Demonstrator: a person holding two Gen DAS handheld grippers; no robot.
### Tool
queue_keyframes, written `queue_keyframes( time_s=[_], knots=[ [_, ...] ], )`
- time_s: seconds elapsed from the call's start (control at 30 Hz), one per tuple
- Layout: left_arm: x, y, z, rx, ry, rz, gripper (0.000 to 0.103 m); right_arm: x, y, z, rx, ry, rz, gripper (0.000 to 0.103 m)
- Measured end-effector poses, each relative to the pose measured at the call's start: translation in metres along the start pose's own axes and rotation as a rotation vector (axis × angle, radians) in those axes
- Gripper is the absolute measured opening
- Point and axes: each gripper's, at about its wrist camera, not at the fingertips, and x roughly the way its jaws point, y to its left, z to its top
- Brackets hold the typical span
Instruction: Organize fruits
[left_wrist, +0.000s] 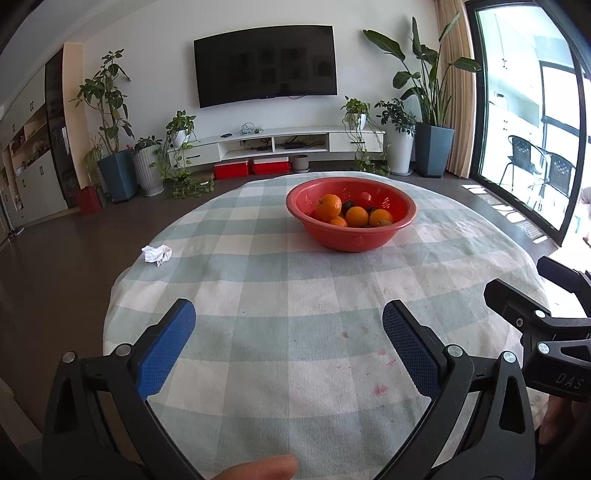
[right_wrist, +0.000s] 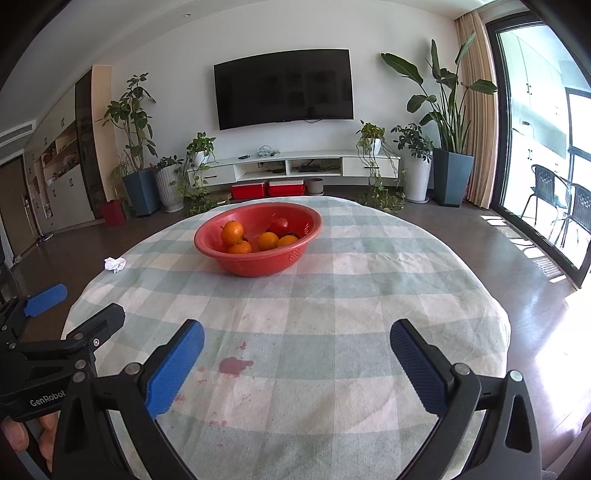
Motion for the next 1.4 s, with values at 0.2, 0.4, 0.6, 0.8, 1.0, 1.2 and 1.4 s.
queue_keyframes(
  time_s=[0.2, 0.4, 0.6, 0.8, 1.0, 1.2, 1.4],
  knots=[
    [0.001, 0.001, -0.001, -0.002, 0.008, 0.001, 0.103, 0.001, 0.001, -0.001, 0.005, 0.004, 0.0, 0.103],
    [0.008, 0.006, -0.003, -0.024, 0.044, 0.003, 0.103, 0.002, 0.004, -0.003, -0.011, 0.007, -0.005, 0.103],
    [0.016, 0.011, -0.006, -0.041, 0.073, 0.013, 0.103, 0.004, 0.002, -0.004, -0.002, 0.018, -0.006, 0.103],
    [0.021, 0.013, -0.006, -0.046, 0.088, 0.016, 0.103, 0.005, 0.002, -0.005, -0.004, 0.023, -0.006, 0.103],
    [0.025, 0.013, -0.007, -0.049, 0.098, 0.013, 0.103, 0.005, 0.002, -0.006, -0.004, 0.028, -0.007, 0.103],
    [0.026, 0.013, -0.008, -0.052, 0.099, 0.016, 0.103, 0.006, 0.002, -0.007, 0.002, 0.035, -0.005, 0.103],
    [0.03, 0.013, -0.009, -0.052, 0.111, 0.015, 0.103, 0.009, 0.002, -0.01, 0.0, 0.039, -0.005, 0.103]
  ],
)
